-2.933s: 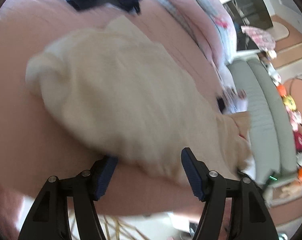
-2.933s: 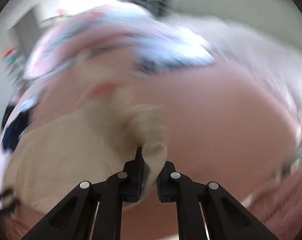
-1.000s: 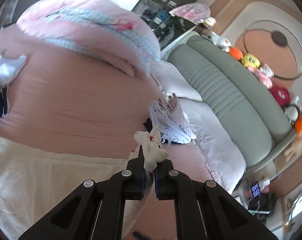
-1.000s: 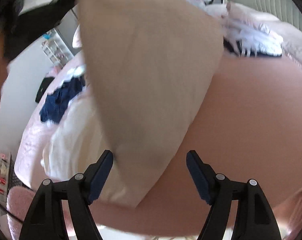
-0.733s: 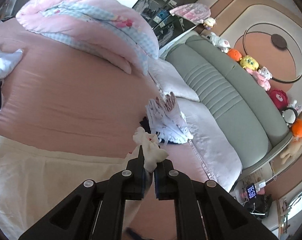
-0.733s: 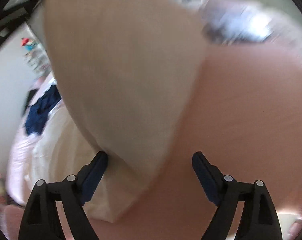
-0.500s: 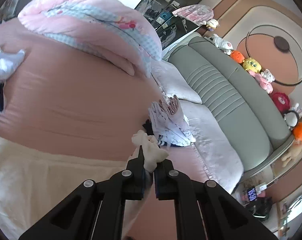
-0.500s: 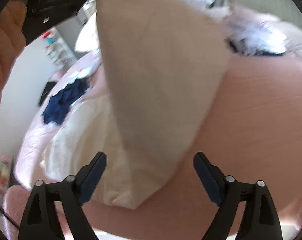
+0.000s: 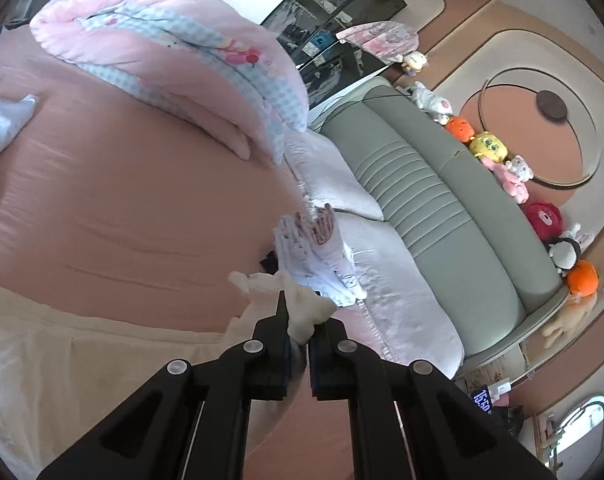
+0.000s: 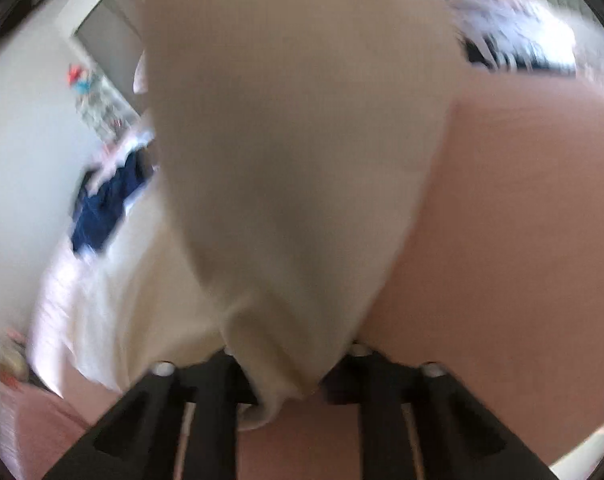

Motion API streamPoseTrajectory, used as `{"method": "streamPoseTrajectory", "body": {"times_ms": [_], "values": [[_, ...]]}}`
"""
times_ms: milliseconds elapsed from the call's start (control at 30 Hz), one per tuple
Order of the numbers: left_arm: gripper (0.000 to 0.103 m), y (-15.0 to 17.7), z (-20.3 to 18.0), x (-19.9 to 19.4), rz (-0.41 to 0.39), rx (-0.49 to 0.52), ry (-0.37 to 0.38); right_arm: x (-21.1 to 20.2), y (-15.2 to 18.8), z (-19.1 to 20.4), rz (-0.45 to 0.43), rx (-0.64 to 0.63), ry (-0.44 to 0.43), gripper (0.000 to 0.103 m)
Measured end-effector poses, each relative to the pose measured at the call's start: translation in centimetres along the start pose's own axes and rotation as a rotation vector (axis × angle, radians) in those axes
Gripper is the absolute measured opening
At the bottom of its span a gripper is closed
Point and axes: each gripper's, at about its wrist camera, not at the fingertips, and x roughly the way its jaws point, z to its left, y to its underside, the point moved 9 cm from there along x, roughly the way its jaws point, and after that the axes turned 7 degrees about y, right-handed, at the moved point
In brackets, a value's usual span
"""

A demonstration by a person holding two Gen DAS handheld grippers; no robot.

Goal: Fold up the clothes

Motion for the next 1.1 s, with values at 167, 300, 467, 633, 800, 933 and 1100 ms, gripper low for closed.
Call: {"method": "streamPoseTrajectory", "body": {"times_ms": [167, 300, 467, 633, 800, 933, 1100], "values": [[0.005, -5.3, -1.4, -1.8, -0.068, 0.003, 0.038, -1.9, -3.7, -2.0, -0.070, 0.021, -0.010, 0.008], [0.005, -11.7, -4.4, -5.7, -0.169, 0.066, 0.063, -6.9, -13.2, -3.7, -0.260, -0.049, 0.080, 0.007], [0.005, -18.5, -8.6, -14.4, -0.331, 0.161, 0.105, -17.0, -24.8, -1.5, -0.557, -0.186, 0.115, 0.007], [0.005, -16.3, -6.6, -22.1, -0.418, 0.141, 0.087, -21.1, -24.9, 4.3, -0.648, -0.382, 0.089, 0.008], [0.005, -4.7, 5.0, -23.4, -0.338, 0.005, 0.002, -14.8, -14.4, 6.7, -0.504, -0.481, 0.110, 0.011], [0.006, 7.6, 20.7, -21.2, -0.120, -0.262, -0.220, -2.2, -1.2, 5.6, -0.157, -0.607, 0.124, 0.012], [0.016, 14.8, 27.1, -23.5, -0.042, -0.417, -0.293, -2.9, 3.2, 4.5, -0.144, -0.695, 0.106, 0.023]]}}
